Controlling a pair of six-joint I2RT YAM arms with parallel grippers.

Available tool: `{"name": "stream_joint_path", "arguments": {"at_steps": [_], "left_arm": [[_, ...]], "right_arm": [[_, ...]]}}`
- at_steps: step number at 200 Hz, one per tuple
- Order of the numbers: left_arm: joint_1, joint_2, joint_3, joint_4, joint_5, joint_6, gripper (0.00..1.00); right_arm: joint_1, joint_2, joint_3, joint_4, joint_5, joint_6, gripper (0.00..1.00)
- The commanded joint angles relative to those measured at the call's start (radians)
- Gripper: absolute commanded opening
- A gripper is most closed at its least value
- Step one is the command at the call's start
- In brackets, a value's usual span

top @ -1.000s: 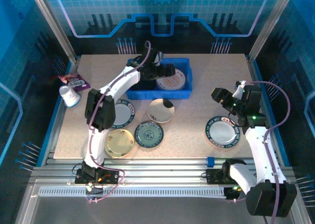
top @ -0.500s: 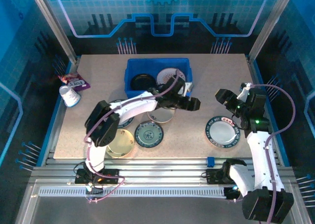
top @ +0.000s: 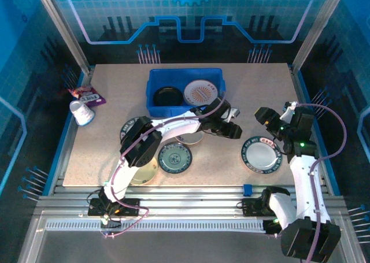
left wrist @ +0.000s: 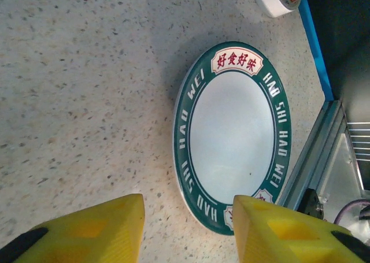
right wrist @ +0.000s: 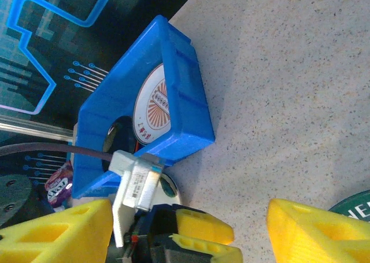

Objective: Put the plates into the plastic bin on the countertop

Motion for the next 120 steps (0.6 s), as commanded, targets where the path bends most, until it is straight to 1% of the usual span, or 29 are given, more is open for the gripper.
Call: {"name": "stream_joint_path", "arguments": {"at_steps": [1, 55, 120], "left_arm": [[-0.007, 0.067, 0.070, -0.063, 0.055, 0.020, 0.41], [-0.010, 0.142, 0.146, -0.102, 0.103, 0.031, 0.40], [-0.023, 0.201, 0.189, -0.103, 0.146, 0.016, 0.40]], "right_arm": [[-0.018, 0.000, -0.023, 0.037, -0.038, 0.022, 0.71], [-0.027, 0.008, -0.035, 0.052, -0.058, 0.031, 0.70], [-0.042, 0.019, -0.054, 0.064, -0.081, 0.024, 0.70]]}}
